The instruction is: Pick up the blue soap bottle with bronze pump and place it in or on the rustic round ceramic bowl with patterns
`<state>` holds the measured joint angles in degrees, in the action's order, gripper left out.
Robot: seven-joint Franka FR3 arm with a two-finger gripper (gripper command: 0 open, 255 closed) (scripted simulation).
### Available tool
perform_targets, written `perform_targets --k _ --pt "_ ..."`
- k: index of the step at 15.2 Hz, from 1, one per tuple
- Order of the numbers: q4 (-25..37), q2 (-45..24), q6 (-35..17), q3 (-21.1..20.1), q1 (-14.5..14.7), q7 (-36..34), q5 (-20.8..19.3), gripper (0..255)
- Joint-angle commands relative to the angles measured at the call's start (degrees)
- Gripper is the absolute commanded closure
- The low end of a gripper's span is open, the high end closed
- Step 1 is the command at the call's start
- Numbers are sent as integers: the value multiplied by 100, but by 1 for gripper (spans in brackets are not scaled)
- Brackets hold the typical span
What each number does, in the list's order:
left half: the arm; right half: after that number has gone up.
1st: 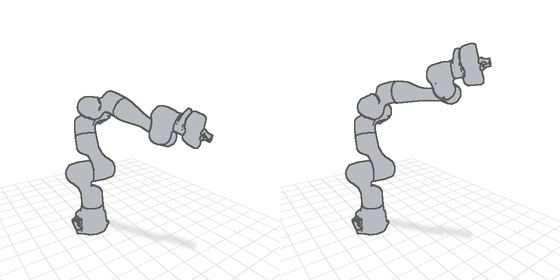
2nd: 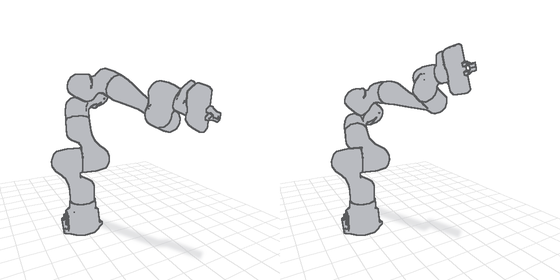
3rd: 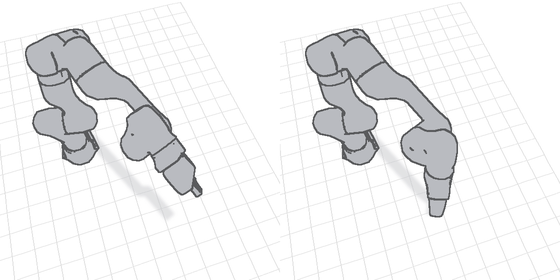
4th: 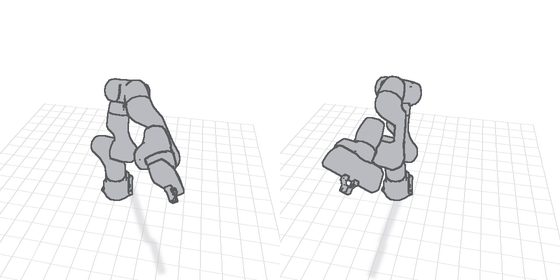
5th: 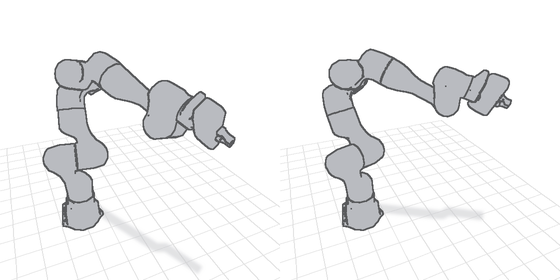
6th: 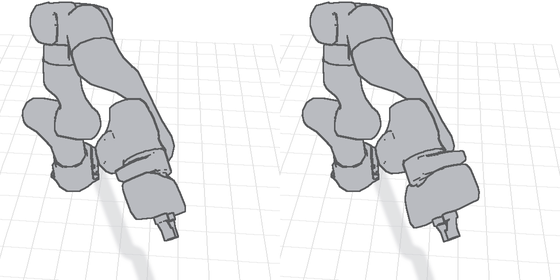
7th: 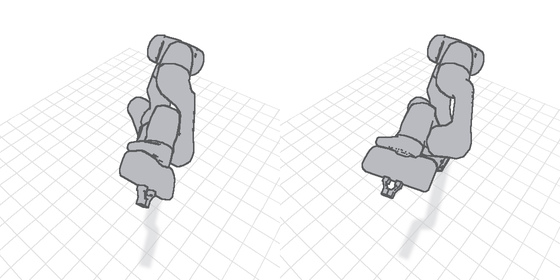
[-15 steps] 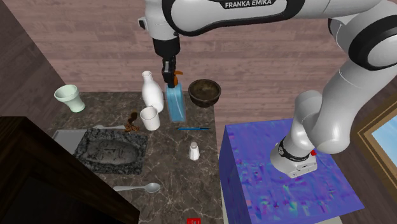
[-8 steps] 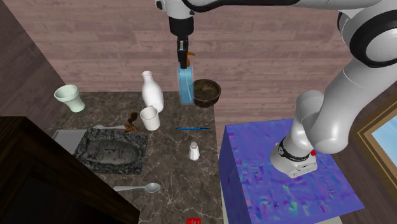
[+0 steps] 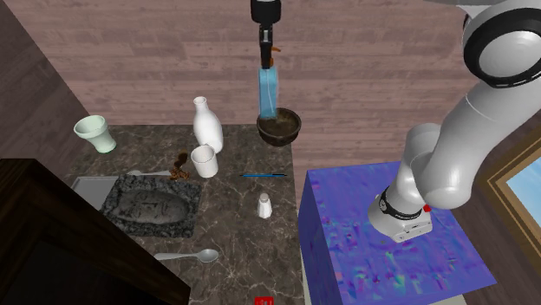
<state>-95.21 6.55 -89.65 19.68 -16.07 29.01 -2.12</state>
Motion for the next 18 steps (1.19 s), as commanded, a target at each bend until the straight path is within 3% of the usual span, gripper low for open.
perform_targets --k 1,7,18 --pt "215 -66 145 161 -119 296 11 255" --pt "933 -501 456 669 -520 1211 165 255" --pt "-236 -218 -458 623 -495 1119 42 255"
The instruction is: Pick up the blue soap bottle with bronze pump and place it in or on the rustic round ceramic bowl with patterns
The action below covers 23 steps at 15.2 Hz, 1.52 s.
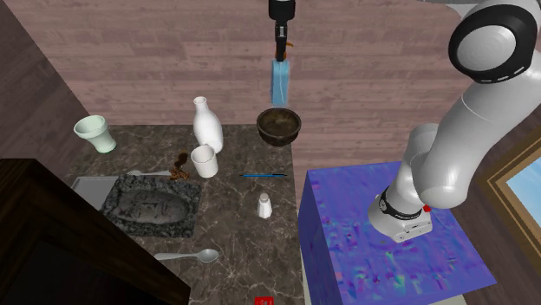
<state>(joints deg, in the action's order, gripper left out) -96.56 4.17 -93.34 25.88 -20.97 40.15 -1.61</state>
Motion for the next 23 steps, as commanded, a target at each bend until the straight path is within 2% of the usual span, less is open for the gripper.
perform_targets --k 1,18,23 --pt "-195 35 -168 2 -4 0 -15 255" --pt "-1551 68 -1495 20 -20 -15 -40 255" --pt "-1551 68 -1495 20 -20 -15 -40 255"
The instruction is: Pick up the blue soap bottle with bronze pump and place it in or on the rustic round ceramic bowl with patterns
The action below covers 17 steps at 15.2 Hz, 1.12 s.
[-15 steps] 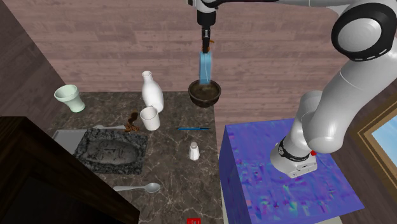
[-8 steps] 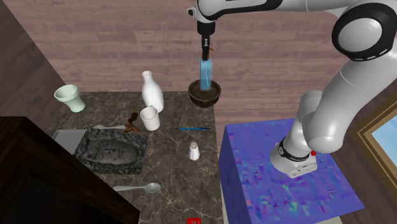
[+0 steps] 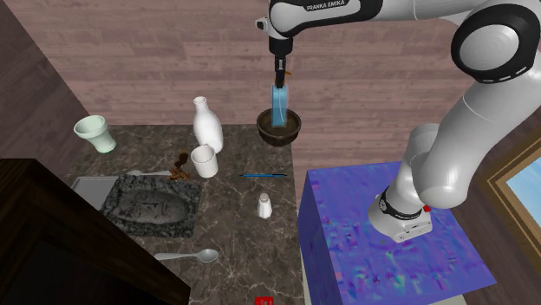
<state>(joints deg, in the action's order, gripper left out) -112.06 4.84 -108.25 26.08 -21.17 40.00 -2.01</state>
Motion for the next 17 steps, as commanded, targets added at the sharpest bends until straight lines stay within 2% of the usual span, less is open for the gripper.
perform_targets --k 1,2,3,8,12,17 --pt "-1 1 -3 0 0 0 0 255" --pt "-1 1 -3 0 0 0 0 255" --pt "-1 0 -3 0 0 0 0 0" --pt "0 0 -3 0 0 1 1 0" --pt "684 45 722 -19 12 -10 -12 0" --pt "684 45 722 -19 12 -10 -12 0"
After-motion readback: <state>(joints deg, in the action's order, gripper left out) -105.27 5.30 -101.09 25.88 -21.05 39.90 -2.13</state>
